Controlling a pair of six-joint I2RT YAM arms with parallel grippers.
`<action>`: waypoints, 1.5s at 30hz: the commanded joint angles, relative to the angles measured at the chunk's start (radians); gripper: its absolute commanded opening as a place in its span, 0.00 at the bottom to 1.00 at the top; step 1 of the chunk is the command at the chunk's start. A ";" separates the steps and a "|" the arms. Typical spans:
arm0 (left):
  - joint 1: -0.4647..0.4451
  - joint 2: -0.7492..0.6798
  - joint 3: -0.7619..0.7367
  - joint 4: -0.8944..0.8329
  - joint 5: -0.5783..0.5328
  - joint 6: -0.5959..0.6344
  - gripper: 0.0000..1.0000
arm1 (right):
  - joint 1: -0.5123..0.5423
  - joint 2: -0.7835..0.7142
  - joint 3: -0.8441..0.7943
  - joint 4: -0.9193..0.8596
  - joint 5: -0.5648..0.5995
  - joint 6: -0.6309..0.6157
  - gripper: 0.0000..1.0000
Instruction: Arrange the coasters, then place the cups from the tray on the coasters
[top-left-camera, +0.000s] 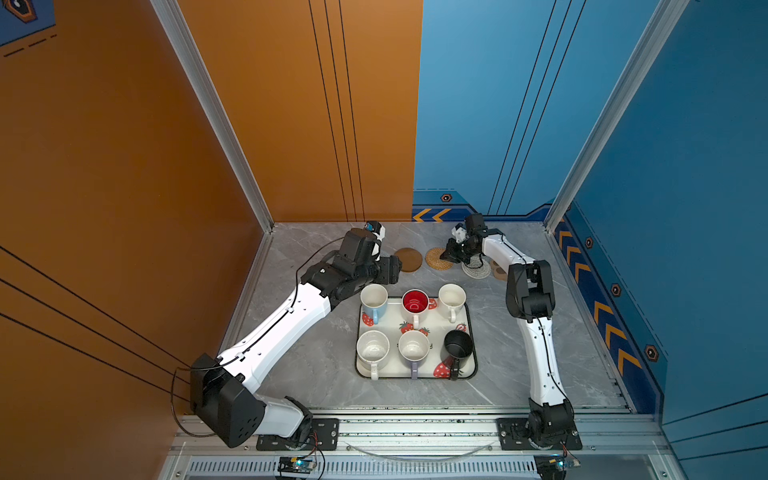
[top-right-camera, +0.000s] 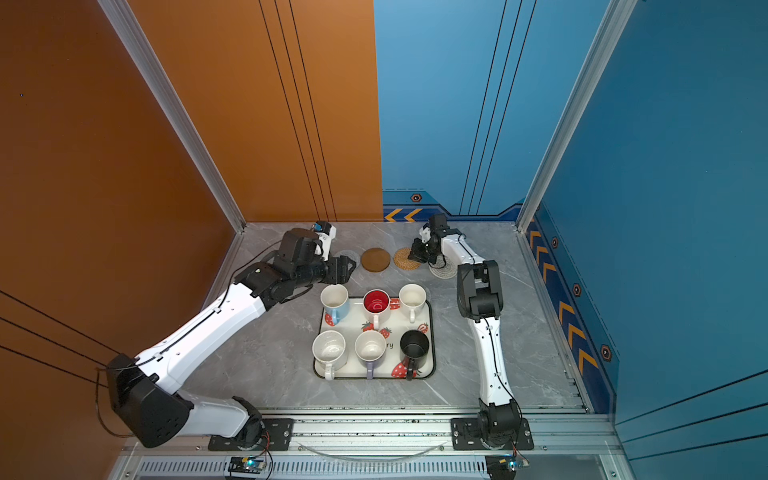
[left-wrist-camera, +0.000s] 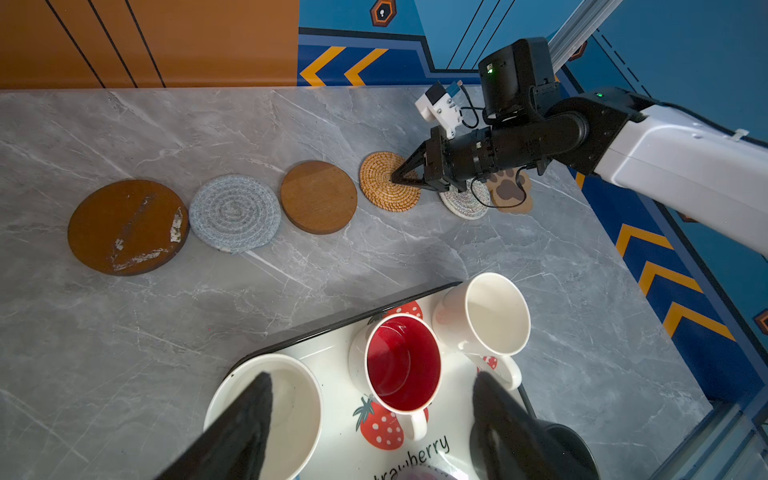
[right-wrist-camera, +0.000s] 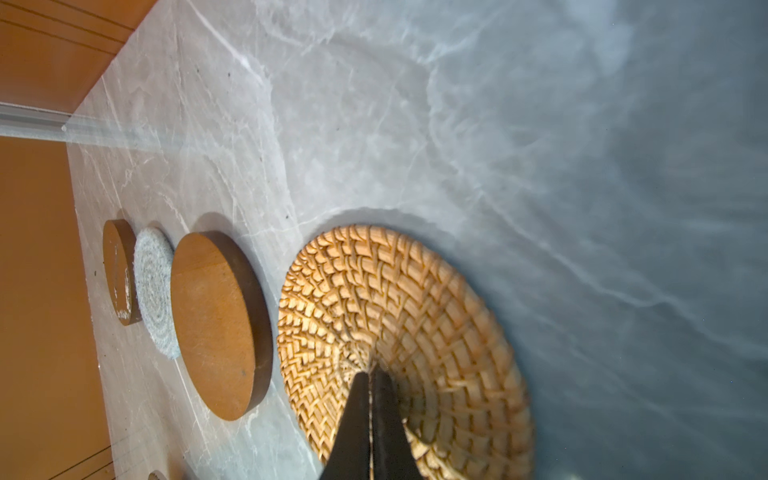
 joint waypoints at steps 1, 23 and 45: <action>-0.007 -0.029 -0.018 -0.002 -0.012 -0.011 0.77 | 0.055 0.051 -0.063 -0.159 0.049 -0.018 0.00; -0.007 -0.038 -0.023 -0.002 -0.015 -0.011 0.77 | 0.033 0.041 0.029 -0.159 0.025 0.011 0.02; -0.011 -0.022 -0.006 0.004 -0.006 -0.008 0.77 | -0.105 -0.228 -0.060 -0.119 -0.021 0.004 0.24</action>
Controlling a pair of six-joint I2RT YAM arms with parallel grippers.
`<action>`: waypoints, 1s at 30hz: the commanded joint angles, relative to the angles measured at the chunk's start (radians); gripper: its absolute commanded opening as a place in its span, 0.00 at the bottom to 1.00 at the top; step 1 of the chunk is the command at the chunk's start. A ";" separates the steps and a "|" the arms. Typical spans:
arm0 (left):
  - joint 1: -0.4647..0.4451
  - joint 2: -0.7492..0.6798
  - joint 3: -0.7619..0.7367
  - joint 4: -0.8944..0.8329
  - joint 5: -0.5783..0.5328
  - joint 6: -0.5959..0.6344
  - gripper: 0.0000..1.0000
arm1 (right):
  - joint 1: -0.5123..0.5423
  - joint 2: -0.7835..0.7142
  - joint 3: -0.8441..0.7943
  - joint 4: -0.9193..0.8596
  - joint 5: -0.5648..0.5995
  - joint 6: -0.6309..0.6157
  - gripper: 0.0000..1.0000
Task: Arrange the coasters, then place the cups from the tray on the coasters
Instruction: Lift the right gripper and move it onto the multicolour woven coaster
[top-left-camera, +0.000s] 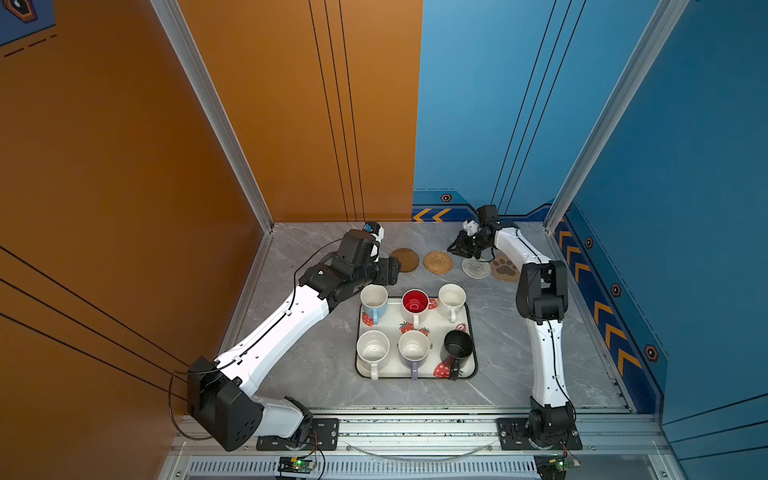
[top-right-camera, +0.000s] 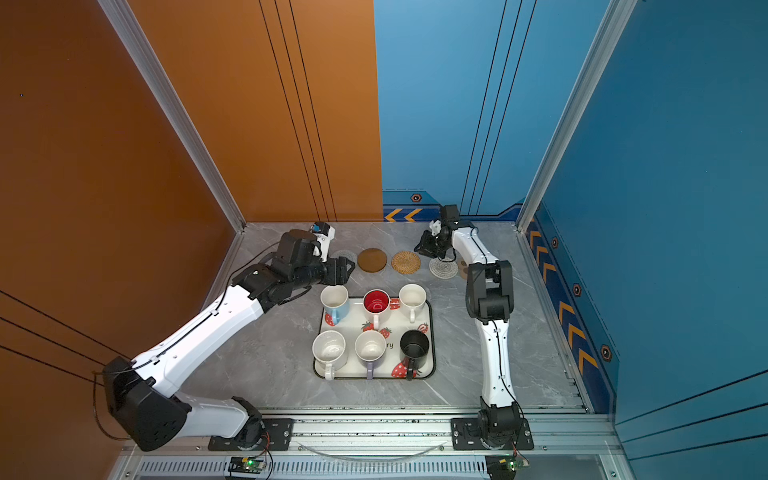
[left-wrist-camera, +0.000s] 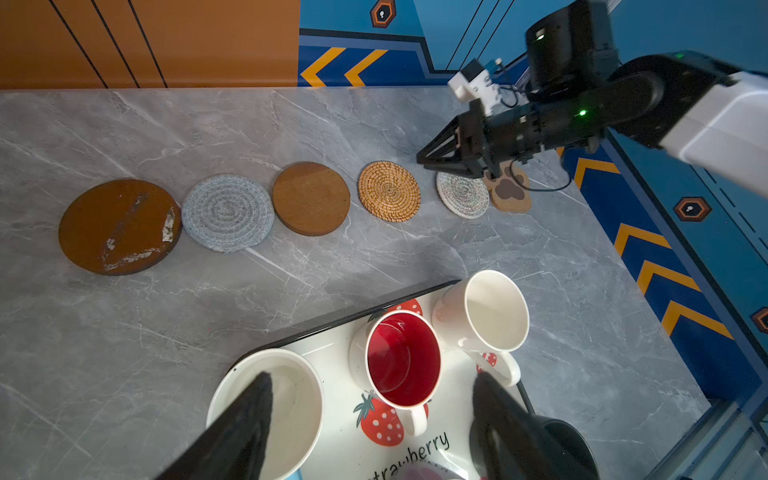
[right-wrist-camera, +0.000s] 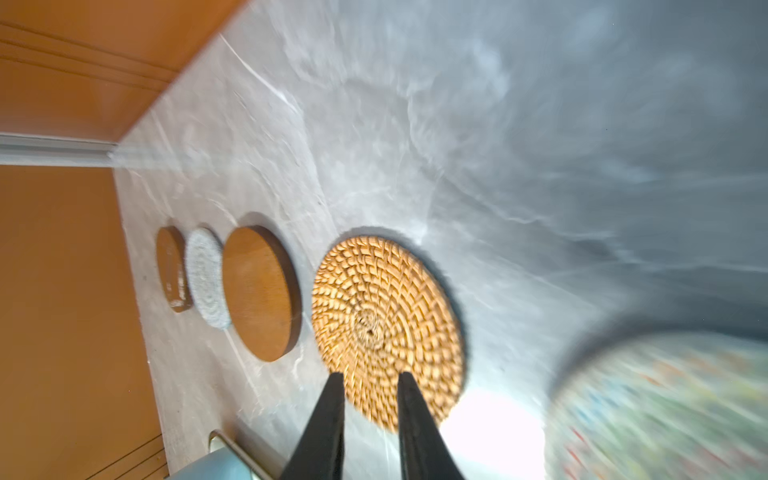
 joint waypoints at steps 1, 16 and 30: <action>-0.009 -0.003 0.008 0.004 -0.005 -0.008 0.77 | -0.033 -0.098 -0.063 -0.029 0.021 -0.041 0.25; -0.012 0.002 0.003 0.007 -0.007 -0.010 0.77 | -0.095 -0.127 -0.270 -0.060 0.206 -0.127 0.00; -0.014 -0.007 0.002 0.006 -0.015 -0.014 0.77 | -0.091 0.007 -0.231 -0.059 0.200 -0.126 0.00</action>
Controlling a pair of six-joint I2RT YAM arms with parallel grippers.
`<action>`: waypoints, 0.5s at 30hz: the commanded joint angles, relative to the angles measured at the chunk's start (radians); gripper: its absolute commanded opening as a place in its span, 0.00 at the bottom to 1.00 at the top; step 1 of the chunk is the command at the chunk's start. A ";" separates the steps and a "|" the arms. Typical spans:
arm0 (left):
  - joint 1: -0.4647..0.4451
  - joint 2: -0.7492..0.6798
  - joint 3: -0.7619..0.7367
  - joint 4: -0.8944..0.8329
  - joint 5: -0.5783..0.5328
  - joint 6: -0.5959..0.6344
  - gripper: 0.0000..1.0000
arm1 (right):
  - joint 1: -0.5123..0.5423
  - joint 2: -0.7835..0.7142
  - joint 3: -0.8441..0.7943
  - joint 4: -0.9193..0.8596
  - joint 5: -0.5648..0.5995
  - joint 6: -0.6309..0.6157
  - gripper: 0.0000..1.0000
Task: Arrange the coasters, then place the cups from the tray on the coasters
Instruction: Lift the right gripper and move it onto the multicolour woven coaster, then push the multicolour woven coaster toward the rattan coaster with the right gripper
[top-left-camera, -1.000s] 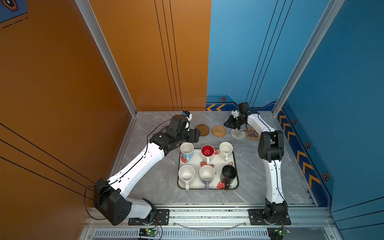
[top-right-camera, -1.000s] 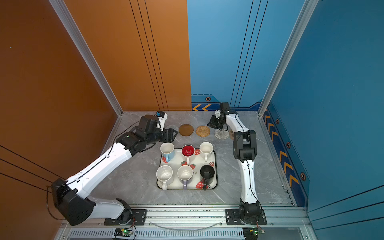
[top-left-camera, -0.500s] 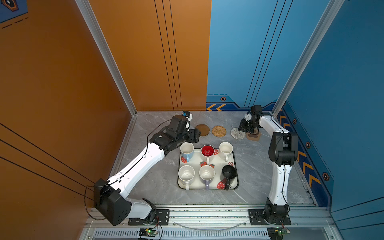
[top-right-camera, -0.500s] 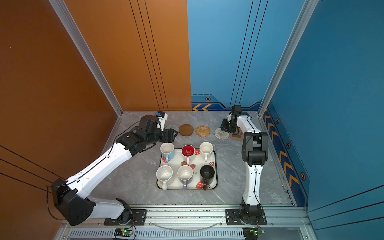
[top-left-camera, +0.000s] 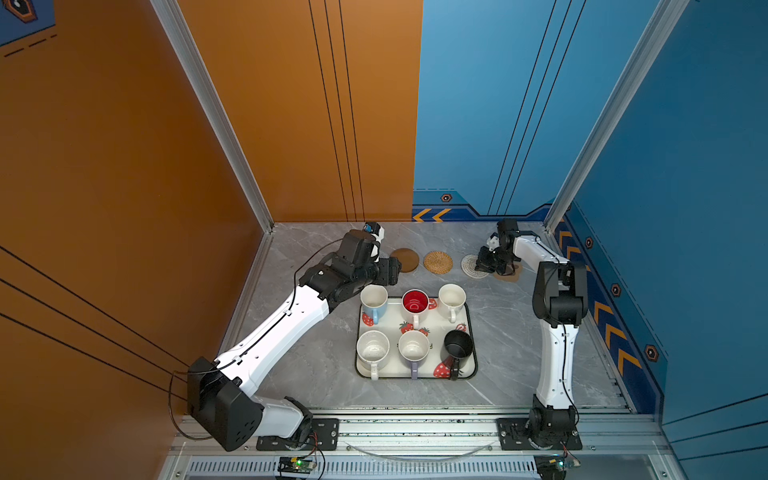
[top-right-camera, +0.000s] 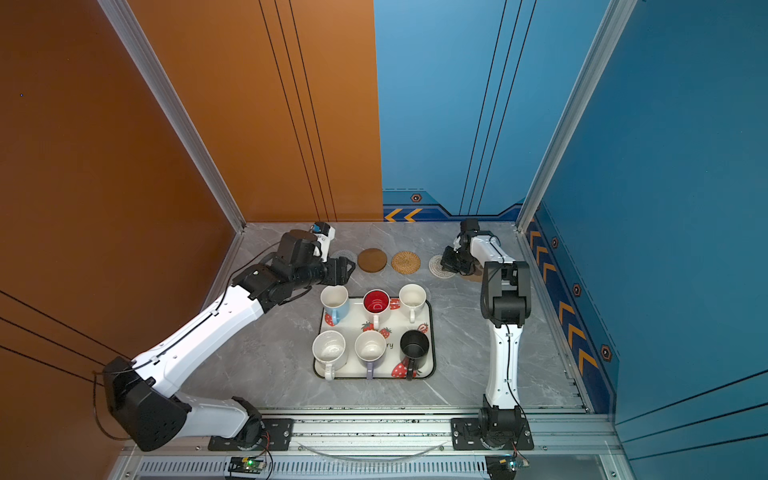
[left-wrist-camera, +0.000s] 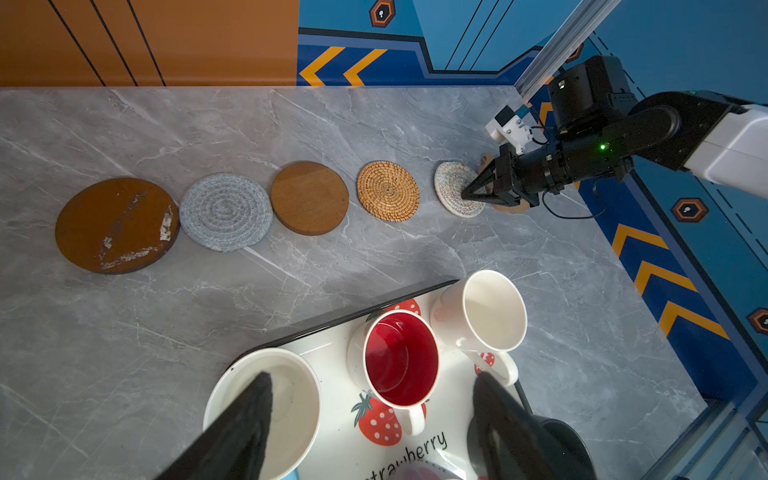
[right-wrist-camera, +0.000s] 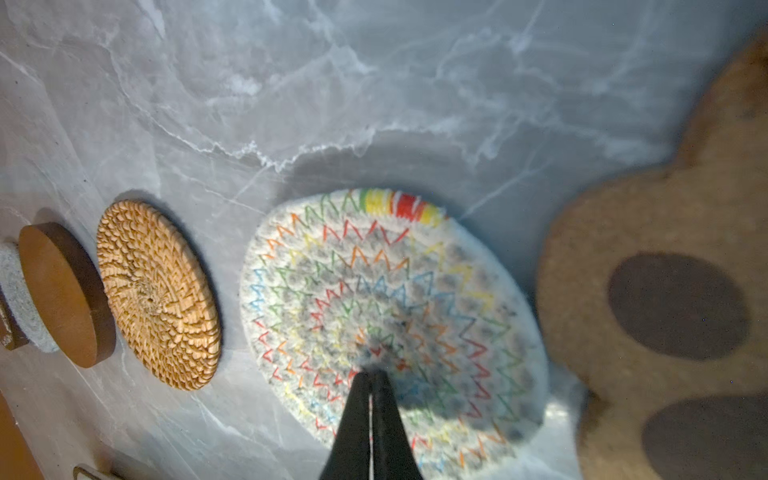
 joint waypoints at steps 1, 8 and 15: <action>-0.010 -0.008 0.000 0.007 -0.017 -0.006 0.77 | 0.011 0.070 0.007 -0.027 0.015 -0.018 0.00; -0.009 -0.007 0.000 0.006 -0.017 -0.006 0.77 | 0.056 0.103 0.045 -0.030 -0.004 -0.006 0.00; -0.009 -0.016 -0.008 0.006 -0.021 -0.003 0.77 | 0.083 0.122 0.079 -0.031 -0.013 0.009 0.00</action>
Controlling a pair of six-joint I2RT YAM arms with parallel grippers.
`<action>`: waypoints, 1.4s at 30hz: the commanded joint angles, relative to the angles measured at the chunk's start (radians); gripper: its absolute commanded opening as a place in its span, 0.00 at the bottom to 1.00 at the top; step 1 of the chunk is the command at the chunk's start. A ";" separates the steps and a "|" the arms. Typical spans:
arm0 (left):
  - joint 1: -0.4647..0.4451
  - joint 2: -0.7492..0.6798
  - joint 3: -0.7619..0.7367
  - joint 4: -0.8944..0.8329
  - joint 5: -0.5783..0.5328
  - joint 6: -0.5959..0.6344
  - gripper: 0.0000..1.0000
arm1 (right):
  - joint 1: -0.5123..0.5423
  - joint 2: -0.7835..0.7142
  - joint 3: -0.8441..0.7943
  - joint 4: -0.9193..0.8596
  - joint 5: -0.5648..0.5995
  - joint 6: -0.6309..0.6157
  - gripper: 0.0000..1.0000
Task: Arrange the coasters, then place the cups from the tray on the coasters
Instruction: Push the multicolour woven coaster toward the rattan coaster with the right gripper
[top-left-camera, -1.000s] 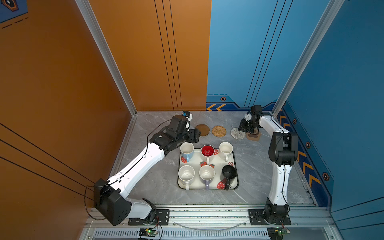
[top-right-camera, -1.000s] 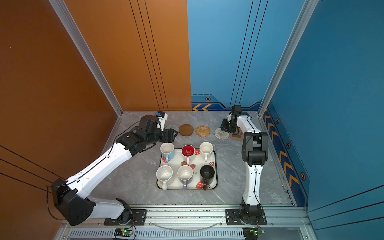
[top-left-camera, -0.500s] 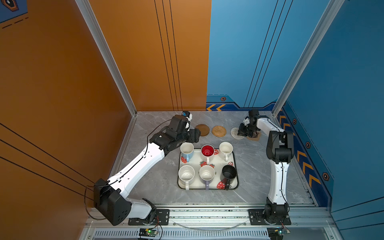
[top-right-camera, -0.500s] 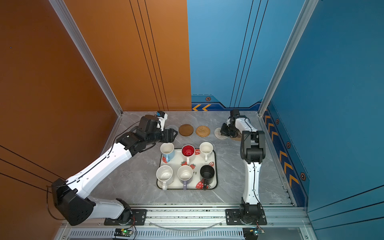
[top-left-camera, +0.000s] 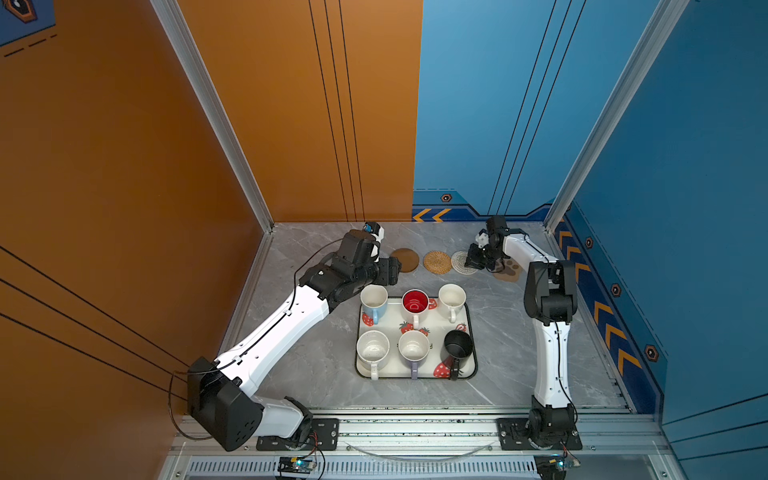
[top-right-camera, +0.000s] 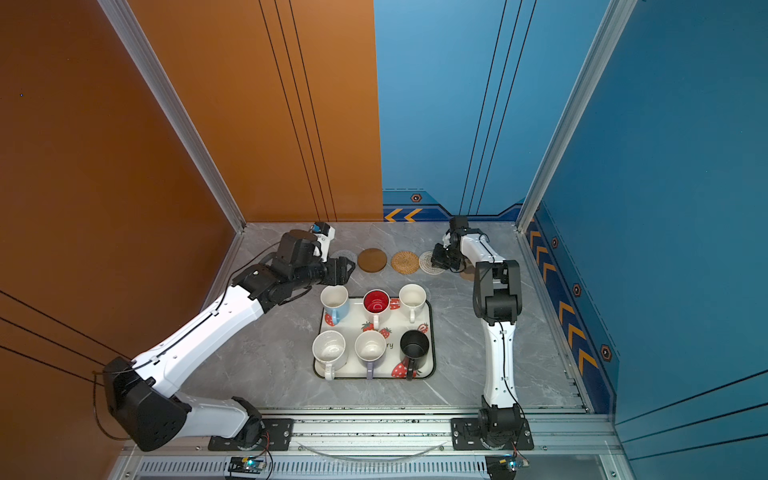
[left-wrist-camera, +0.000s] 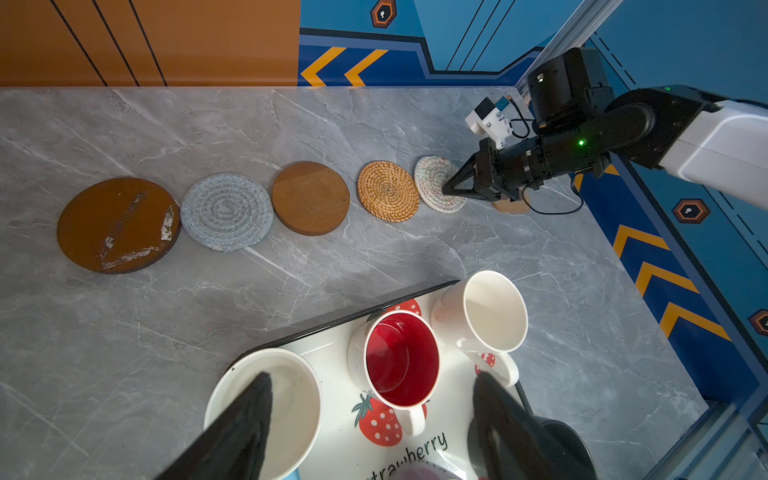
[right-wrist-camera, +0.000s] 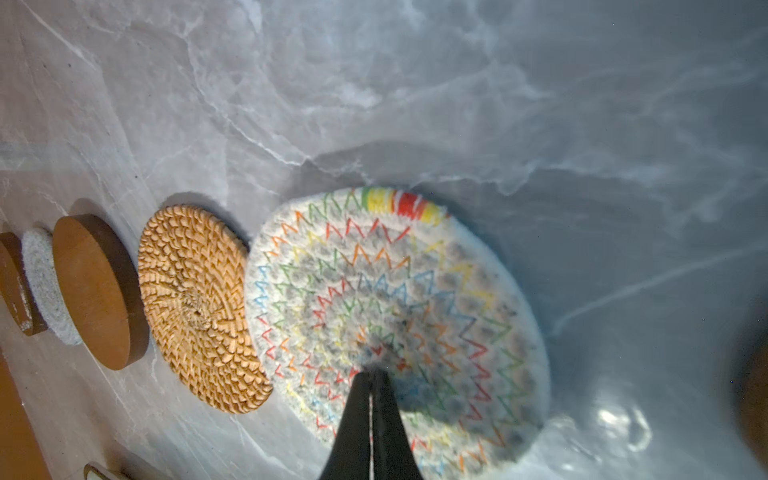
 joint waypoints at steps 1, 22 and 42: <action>-0.009 -0.017 -0.009 0.006 -0.018 -0.003 0.77 | 0.018 0.068 -0.002 -0.043 0.011 0.005 0.00; -0.005 -0.024 -0.009 0.006 -0.018 0.000 0.77 | 0.029 0.029 0.051 -0.082 0.019 0.008 0.00; -0.007 -0.020 -0.007 0.008 -0.011 -0.005 0.77 | -0.023 -0.106 0.143 -0.086 -0.017 0.026 0.14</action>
